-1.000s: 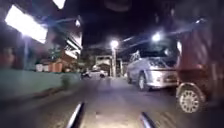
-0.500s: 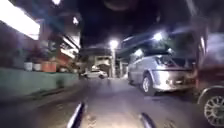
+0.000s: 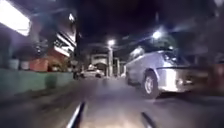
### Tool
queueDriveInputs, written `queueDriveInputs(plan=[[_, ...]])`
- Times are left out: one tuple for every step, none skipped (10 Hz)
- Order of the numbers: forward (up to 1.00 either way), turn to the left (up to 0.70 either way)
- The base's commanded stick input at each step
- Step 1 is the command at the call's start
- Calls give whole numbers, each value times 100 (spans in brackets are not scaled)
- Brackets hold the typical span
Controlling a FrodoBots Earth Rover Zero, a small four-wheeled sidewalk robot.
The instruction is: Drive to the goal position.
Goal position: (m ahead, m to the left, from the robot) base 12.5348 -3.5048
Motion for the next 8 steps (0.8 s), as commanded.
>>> queueDriveInputs(plan=[[100, 2], [100, 2], [100, 2], [100, 2], [100, 2], [100, 2], [100, 2], [100, 2]])
